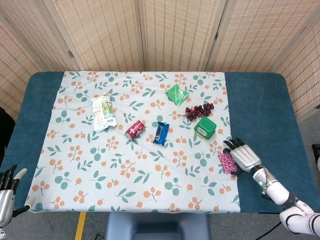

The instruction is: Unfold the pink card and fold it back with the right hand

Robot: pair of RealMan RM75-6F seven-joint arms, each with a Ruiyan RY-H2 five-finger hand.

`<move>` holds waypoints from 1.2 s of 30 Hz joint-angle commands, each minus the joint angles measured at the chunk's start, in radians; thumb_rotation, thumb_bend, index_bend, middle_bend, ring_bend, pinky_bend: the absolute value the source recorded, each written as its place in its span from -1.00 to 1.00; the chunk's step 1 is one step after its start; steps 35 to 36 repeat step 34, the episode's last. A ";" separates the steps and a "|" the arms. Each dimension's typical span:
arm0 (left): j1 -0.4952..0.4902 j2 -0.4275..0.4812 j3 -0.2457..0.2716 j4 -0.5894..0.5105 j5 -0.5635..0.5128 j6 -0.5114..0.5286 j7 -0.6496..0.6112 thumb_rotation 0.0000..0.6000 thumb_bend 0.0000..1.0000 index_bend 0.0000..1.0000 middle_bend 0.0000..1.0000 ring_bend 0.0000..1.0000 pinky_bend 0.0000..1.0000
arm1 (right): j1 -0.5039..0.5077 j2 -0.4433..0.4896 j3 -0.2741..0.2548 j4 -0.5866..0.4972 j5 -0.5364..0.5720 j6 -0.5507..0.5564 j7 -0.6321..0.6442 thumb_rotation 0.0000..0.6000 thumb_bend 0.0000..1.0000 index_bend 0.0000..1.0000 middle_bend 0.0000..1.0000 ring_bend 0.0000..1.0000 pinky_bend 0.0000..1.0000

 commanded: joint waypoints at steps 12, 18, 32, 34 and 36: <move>-0.006 0.001 -0.006 0.001 0.000 -0.004 -0.003 1.00 -0.43 -0.67 -0.96 -0.88 -1.00 | -0.030 0.037 0.024 -0.066 0.001 0.090 0.008 0.66 -0.77 -0.59 -0.82 -1.00 -1.00; -0.020 0.002 -0.015 -0.002 0.004 -0.011 -0.001 1.00 -0.43 -0.67 -0.96 -0.88 -1.00 | -0.132 0.116 0.052 -0.182 -0.004 0.313 -0.012 0.97 -0.77 -0.59 -0.81 -1.00 -1.00; -0.055 -0.008 -0.035 -0.019 0.031 -0.009 0.033 1.00 -0.43 -0.67 -0.96 -0.88 -1.00 | -0.400 0.186 0.051 -0.304 -0.033 0.734 -0.053 1.00 -0.78 -0.59 -0.77 -0.99 -1.00; -0.059 -0.010 -0.037 -0.022 0.033 -0.010 0.036 1.00 -0.43 -0.67 -0.96 -0.88 -1.00 | -0.420 0.187 0.049 -0.305 -0.034 0.751 -0.048 1.00 -0.77 -0.59 -0.77 -1.00 -1.00; -0.059 -0.010 -0.037 -0.022 0.033 -0.010 0.036 1.00 -0.43 -0.67 -0.96 -0.88 -1.00 | -0.420 0.187 0.049 -0.305 -0.034 0.751 -0.048 1.00 -0.77 -0.59 -0.77 -1.00 -1.00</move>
